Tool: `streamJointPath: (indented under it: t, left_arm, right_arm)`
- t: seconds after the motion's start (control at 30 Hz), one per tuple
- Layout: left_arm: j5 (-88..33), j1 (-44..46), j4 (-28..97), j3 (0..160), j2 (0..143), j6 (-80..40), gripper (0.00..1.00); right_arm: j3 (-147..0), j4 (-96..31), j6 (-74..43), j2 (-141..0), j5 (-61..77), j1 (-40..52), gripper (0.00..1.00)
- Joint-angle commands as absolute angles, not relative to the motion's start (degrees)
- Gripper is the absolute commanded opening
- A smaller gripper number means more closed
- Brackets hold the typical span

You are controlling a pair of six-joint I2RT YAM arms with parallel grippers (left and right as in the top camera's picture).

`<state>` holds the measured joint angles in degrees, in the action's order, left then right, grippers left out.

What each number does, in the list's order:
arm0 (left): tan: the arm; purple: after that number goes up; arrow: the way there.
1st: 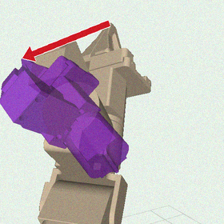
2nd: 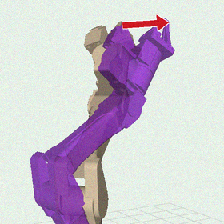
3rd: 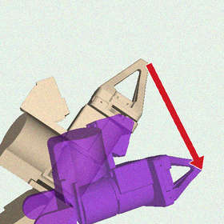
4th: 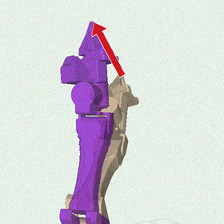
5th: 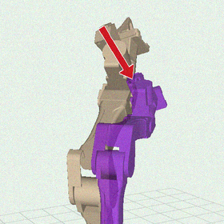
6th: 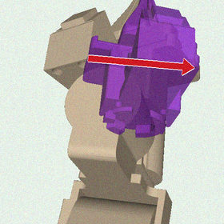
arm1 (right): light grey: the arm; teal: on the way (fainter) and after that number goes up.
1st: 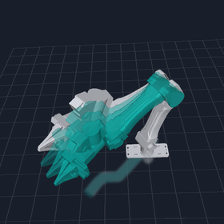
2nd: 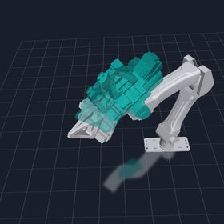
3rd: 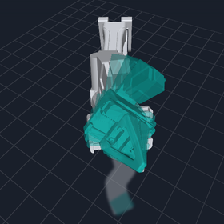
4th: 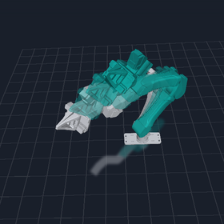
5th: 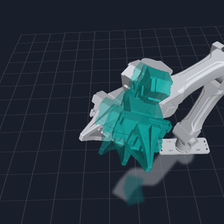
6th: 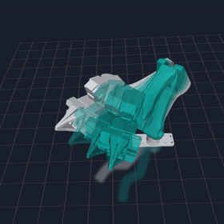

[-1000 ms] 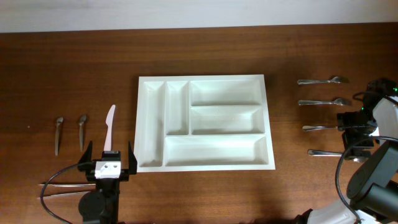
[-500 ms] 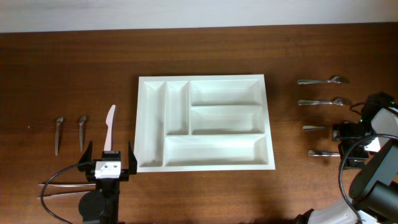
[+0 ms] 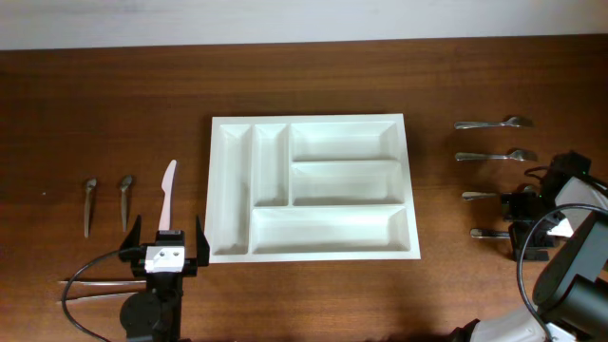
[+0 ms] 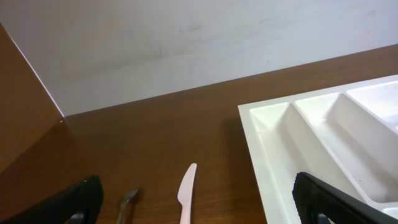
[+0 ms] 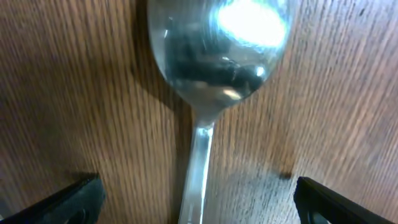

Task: Pack container
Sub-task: 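Lower and close the right gripper on the spoon handle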

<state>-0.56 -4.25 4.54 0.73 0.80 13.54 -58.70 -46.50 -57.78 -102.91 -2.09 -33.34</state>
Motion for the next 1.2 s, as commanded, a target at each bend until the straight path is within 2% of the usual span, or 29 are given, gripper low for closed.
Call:
streamJointPath:
  t: [0.0, 0.6, 0.7, 0.8, 0.83, 1.03, 1.07, 1.17]
  left_arm:
    - [-0.19, -4.03, 4.75, 0.51, 0.36, 13.80, 0.99]
    - [-0.19, -4.03, 4.78, 0.51, 0.36, 13.80, 0.99]
    - [-0.19, -4.03, 4.78, 0.51, 0.36, 13.78, 0.99]
    - [-0.19, -4.03, 4.78, 0.51, 0.34, 13.80, 0.99]
    - [-0.19, -4.03, 4.78, 0.51, 0.36, 13.78, 0.99]
    - [-0.19, -4.03, 4.78, 0.51, 0.36, 13.78, 0.99]
    - [-0.19, -4.03, 4.78, 0.51, 0.34, 13.78, 0.99]
    - [-0.19, -4.03, 4.78, 0.51, 0.34, 13.80, 0.99]
  right_arm:
    - [-56.62, -45.98, -56.82, -103.63, -2.13, -33.41, 0.99]
    - [-56.62, -45.54, -57.01, -103.66, -2.42, -33.41, 0.99]
    - [-56.62, -45.54, -57.01, -103.66, -2.39, -33.41, 0.78]
    - [-56.62, -45.54, -57.01, -103.66, -2.61, -33.41, 0.64]
    - [-56.62, -45.56, -56.99, -103.66, -2.87, -33.41, 0.61]
    - [-56.51, -45.52, -56.97, -103.66, -3.86, -33.41, 0.58]
    - [-56.51, -45.52, -56.97, -103.66, -3.86, -33.41, 0.54]
    - [-56.51, -45.34, -56.97, -103.66, -3.86, -33.41, 0.31]
